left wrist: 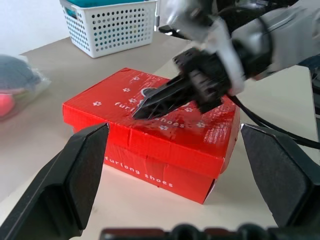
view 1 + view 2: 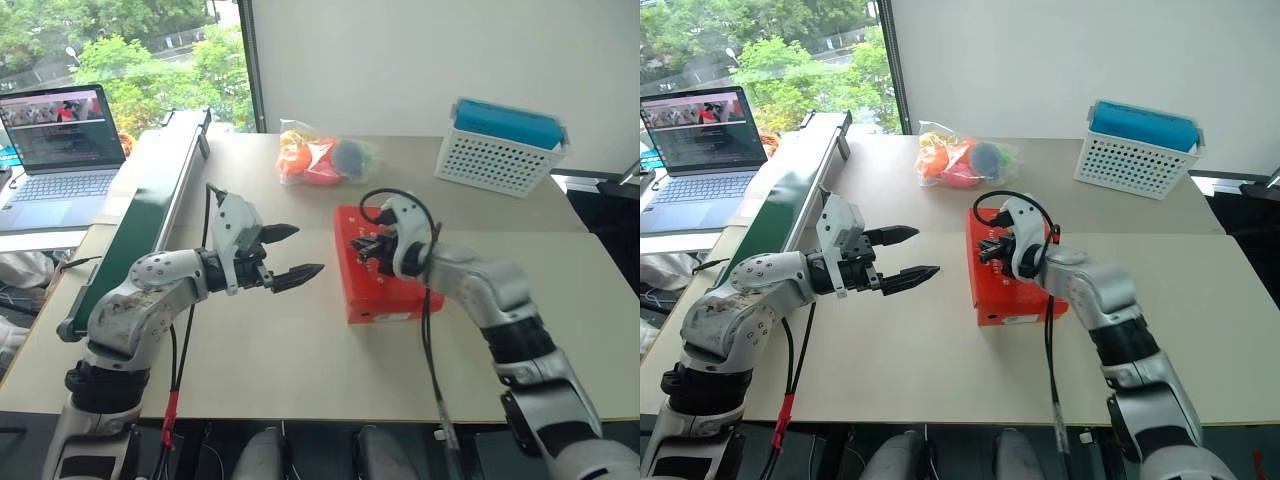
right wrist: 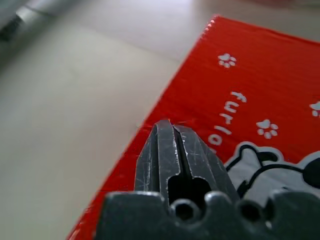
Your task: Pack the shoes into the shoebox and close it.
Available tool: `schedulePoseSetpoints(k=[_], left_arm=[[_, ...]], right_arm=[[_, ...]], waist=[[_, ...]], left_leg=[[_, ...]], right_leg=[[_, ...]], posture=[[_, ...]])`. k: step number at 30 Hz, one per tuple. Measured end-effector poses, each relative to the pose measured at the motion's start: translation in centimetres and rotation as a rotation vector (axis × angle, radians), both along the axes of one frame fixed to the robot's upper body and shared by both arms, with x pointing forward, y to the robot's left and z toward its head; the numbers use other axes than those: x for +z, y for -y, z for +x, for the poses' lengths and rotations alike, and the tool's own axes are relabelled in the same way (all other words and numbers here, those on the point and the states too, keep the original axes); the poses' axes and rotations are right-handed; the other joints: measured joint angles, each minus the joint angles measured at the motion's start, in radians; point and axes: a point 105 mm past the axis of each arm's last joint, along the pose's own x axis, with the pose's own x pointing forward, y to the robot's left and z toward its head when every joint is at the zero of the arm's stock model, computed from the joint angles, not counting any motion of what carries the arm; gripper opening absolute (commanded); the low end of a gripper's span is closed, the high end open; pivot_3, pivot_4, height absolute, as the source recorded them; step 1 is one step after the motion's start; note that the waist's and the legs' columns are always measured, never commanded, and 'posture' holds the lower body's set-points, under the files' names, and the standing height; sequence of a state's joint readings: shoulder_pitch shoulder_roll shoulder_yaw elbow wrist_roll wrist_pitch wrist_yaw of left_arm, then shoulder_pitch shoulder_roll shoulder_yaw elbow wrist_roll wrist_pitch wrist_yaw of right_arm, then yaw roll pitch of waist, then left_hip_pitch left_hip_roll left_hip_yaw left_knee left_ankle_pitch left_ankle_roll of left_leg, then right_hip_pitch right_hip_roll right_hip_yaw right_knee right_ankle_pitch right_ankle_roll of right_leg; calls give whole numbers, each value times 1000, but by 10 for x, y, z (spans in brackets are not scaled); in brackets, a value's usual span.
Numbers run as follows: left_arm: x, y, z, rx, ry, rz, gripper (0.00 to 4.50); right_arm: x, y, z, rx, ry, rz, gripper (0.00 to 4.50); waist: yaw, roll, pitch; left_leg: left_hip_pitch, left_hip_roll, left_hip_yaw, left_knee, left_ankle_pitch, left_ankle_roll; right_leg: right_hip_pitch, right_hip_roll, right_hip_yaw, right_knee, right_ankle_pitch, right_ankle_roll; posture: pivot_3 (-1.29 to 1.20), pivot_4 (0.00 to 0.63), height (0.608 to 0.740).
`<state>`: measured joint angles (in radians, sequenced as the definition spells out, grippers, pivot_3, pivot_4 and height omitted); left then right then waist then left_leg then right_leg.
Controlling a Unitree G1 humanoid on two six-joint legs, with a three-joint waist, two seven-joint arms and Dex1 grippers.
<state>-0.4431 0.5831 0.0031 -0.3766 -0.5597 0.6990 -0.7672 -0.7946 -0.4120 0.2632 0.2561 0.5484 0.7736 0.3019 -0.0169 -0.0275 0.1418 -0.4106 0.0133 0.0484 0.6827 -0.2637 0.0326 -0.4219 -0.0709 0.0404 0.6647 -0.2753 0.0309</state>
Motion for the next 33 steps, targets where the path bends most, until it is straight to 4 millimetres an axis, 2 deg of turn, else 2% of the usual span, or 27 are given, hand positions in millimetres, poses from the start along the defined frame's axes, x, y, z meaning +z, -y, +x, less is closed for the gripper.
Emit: schedulePoseSetpoints(k=[5, 10, 14, 19, 22, 26, 28, 30, 32, 33], left_arm=[[-1, -3, -3, 37, 8, -5, 4500], [-2, -5, -9, 66, 10, -15, 4500], [-4, -10, -10, 108, 4, -28, 4500], [-9, -13, -9, 188, -14, -67, 4500], [-9, -16, -9, 233, -12, -80, 4500], [-12, -18, -8, 278, -16, -93, 4500], [-11, -19, -9, 287, -11, -99, 4500], [-10, -20, -9, 304, -6, -103, 4500], [-14, -24, -10, 329, -18, -103, 4500], [-18, -27, -9, 354, -24, -103, 4500]], right_arm=[[-8, -9, 21, 0, -12, -63, 59], [-22, -4, 24, 4, -34, -130, 59], [-22, -2, 23, -3, -35, -97, 59], [-13, 7, 18, -56, -45, 83, 59], [-2, 20, 14, -103, -49, 178, 59], [42, 42, 3, -93, 62, 309, 59], [52, 55, -3, -84, 110, 292, 59], [51, 70, -9, -102, 132, 247, 59], [39, 96, -11, -178, 134, 174, 59], [28, 119, -12, -254, 153, 66, 59]], waist=[[-6, -1, -1], [-4, -2, -3], [-2, -3, -4], [0, -3, -4], [1, -2, -4], [2, -2, -3], [4, -2, -3], [5, -2, -3], [4, -3, -3], [6, -3, -3]], left_leg=[[6, 0, 1, 1, -1, 1], [36, 0, -1, -6, -2, 2], [37, 0, -1, -6, -2, 2], [25, 0, -4, -6, -2, 2], [14, 0, -3, -4, -1, 1], [1, -1, -3, -3, -1, 1], [1, 0, -3, -3, -1, 1], [1, -1, -3, -2, -1, 1], [2, -1, -1, -2, -1, 2], [3, -1, -1, -2, 0, 2]], right_leg=[[4, -2, 1, -1, 1, 1], [36, -3, -2, -9, 1, 0], [36, -5, -2, -9, 1, 0], [25, -6, -2, -8, 1, 0], [14, -6, -2, -3, 1, 0], [0, -5, -1, 0, 1, 0], [1, -5, -2, -1, 1, 0], [1, -5, -2, -2, 1, 0], [1, -5, 0, -2, 1, 0], [2, -5, 0, -2, 1, 0]], posture=[[0, 150, 740], [0, 150, 740], [0, 150, 740], [0, 150, 740], [0, 150, 740], [0, 150, 740], [0, 150, 740], [0, 150, 740], [0, 150, 740], [0, 150, 740]])
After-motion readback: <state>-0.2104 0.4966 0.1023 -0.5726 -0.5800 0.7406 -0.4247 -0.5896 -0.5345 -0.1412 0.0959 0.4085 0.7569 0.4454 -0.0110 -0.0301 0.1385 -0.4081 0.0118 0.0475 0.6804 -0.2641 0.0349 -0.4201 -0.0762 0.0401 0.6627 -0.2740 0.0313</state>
